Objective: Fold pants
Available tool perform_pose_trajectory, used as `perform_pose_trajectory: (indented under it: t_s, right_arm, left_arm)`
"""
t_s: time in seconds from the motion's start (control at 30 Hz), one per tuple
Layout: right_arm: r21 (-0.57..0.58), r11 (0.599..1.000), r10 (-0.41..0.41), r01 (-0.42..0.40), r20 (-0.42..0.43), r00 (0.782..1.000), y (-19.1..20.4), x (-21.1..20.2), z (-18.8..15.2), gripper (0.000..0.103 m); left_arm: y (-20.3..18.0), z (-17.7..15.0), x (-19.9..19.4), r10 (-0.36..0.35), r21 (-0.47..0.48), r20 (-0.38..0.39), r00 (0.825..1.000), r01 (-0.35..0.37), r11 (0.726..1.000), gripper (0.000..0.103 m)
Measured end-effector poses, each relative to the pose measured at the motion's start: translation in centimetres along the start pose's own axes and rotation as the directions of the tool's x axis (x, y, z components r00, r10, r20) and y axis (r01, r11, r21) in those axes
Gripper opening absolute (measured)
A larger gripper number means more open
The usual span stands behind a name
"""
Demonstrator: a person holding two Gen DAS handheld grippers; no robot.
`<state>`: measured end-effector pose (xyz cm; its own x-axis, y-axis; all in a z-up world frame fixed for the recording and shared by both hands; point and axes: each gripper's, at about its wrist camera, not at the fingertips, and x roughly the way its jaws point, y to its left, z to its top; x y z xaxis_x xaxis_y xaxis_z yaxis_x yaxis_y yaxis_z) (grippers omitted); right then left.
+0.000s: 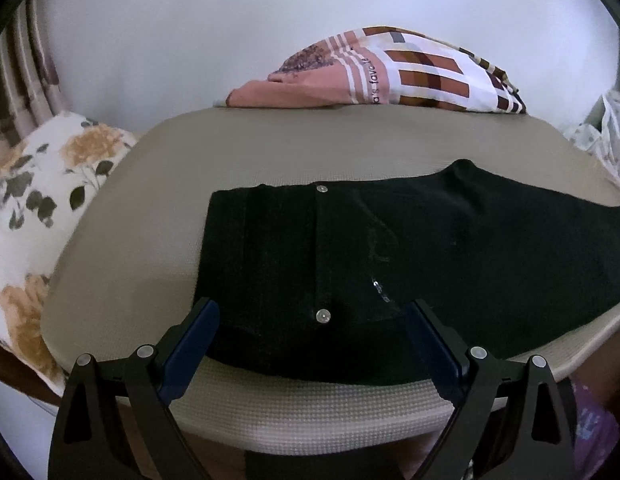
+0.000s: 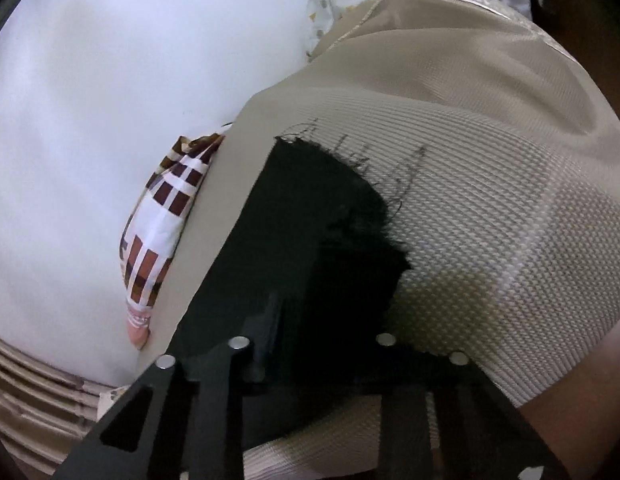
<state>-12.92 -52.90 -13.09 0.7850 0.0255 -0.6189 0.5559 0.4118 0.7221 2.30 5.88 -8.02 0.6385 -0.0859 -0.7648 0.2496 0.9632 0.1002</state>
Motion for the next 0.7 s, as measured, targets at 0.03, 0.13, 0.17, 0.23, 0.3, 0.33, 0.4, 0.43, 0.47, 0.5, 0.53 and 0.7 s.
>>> perform_pose_trajectory:
  t_s: [0.03, 0.13, 0.17, 0.23, 0.3, 0.33, 0.4, 0.43, 0.47, 0.5, 0.53, 0.7]
  right_arm:
    - [0.007, 1.0, 0.003, -0.003, -0.001, 1.0, -0.2, -0.1, 0.0, 0.025]
    - [0.014, 1.0, 0.002, -0.002, -0.002, 1.0, -0.2, -0.2, 0.0, 0.025]
    - [0.025, 1.0, 0.017, -0.017, -0.008, 1.0, -0.2, -0.1, 0.0, 0.025]
    - [0.063, 0.997, 0.039, -0.038, -0.011, 0.999, -0.5, 0.2, 0.1, 0.026]
    - [0.092, 0.994, 0.054, -0.053, -0.01, 0.998, -0.9, 0.2, 0.1, 0.026]
    - [0.092, 0.995, 0.051, -0.05, -0.012, 0.999, -0.8, 0.3, 0.2, 0.026]
    - [0.068, 0.998, 0.011, -0.01, -0.019, 1.0, -0.2, 0.3, 0.2, 0.02]
    - [0.056, 0.998, -0.017, 0.019, -0.025, 1.0, 0.1, 0.4, 0.3, 0.015]
    - [0.051, 0.998, -0.038, 0.039, -0.034, 0.999, 0.3, 0.5, 0.4, 0.014]
    - [0.057, 0.997, -0.042, 0.044, -0.038, 0.998, 0.3, 0.5, 0.4, 0.013]
    - [0.065, 0.997, -0.044, 0.046, -0.041, 0.998, 0.3, 0.6, 0.5, 0.012]
    - [0.079, 0.997, -0.002, 0.005, -0.04, 0.999, 1.1, 0.3, 0.3, 0.011]
  left_arm:
    - [0.0, 0.0, 0.0, 0.005, 0.005, -0.002, 1.0, -0.005, 1.0, 0.094]
    - [-0.1, -0.1, 0.2, 0.019, 0.015, -0.011, 1.0, -0.019, 1.0, 0.094]
    - [-0.1, -0.1, 0.2, 0.022, 0.019, -0.012, 1.0, -0.022, 1.0, 0.094]
    - [-0.2, -0.1, 0.3, 0.034, 0.025, -0.012, 0.999, -0.034, 0.999, 0.094]
    - [-0.1, -0.1, 0.4, 0.036, 0.027, -0.018, 0.999, -0.036, 0.999, 0.094]
    - [-0.1, -0.1, 0.5, 0.038, 0.027, -0.021, 0.999, -0.037, 0.999, 0.094]
    - [-0.2, -0.1, 0.7, 0.043, 0.028, -0.029, 0.999, -0.042, 0.999, 0.094]
    - [-0.2, -0.2, 0.7, 0.042, 0.028, -0.032, 0.999, -0.041, 0.999, 0.094]
    - [-0.2, -0.2, 0.8, 0.043, 0.028, -0.035, 0.998, -0.042, 0.999, 0.094]
    - [-0.2, -0.2, 0.9, 0.047, 0.028, -0.038, 0.998, -0.046, 0.999, 0.094]
    - [-0.2, -0.2, 0.9, 0.048, 0.029, -0.04, 0.998, -0.047, 0.998, 0.094]
    - [-0.1, -0.3, 1.2, 0.056, 0.028, -0.05, 0.997, -0.055, 0.998, 0.094]
